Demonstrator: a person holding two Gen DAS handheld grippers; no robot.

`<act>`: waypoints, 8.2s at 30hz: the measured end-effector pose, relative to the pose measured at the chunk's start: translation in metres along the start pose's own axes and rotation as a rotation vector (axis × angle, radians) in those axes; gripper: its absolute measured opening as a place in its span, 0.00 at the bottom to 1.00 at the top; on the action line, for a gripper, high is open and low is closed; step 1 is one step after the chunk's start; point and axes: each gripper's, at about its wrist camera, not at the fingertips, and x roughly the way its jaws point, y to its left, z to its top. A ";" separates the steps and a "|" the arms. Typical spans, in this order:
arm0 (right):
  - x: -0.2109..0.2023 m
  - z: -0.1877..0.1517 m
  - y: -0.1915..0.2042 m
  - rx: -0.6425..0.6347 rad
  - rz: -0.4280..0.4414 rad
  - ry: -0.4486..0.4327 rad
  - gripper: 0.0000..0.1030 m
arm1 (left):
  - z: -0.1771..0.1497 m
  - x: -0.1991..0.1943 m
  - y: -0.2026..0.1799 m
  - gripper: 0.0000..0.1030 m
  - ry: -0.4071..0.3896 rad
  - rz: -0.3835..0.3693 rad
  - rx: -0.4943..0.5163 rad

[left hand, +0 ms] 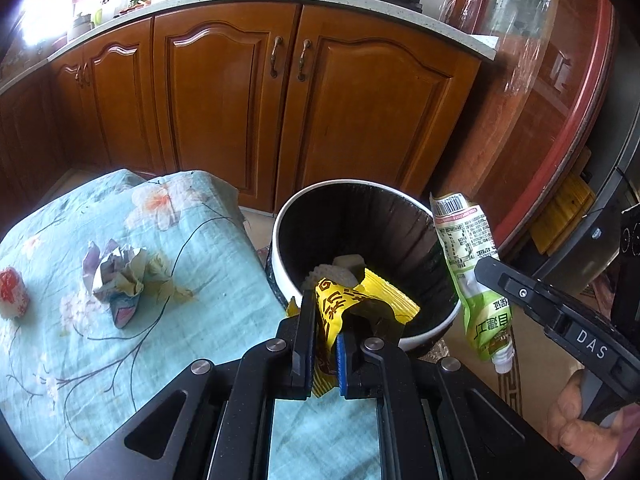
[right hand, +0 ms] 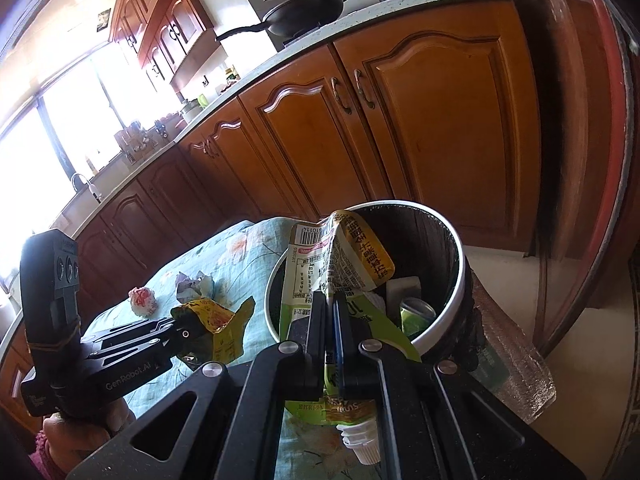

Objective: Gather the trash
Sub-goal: 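Carry the snack bag and pouch over the bin and open both tools, then return both tools to the table toward the paper ball and foil, then grasp the white-red paper ball with the left tool while the right tool grasps crumpled foil, then carry the paper ball and foil over the bin and open both tools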

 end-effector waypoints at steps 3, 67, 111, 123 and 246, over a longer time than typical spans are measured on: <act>0.001 0.006 -0.002 -0.007 -0.010 -0.007 0.03 | 0.009 0.009 -0.003 0.07 0.001 -0.001 0.004; 0.022 0.018 -0.026 0.089 0.060 -0.015 0.88 | -0.012 0.005 0.011 0.73 -0.013 0.071 -0.052; 0.108 -0.056 0.178 -0.188 0.172 0.154 0.99 | -0.108 -0.109 0.214 0.80 -0.086 0.313 -0.364; 0.169 -0.031 0.182 -0.117 0.140 0.223 0.99 | -0.059 -0.073 0.270 0.80 -0.121 0.384 -0.352; 0.047 0.032 -0.045 0.008 -0.048 0.134 0.56 | 0.023 0.059 -0.020 0.71 0.070 0.063 0.067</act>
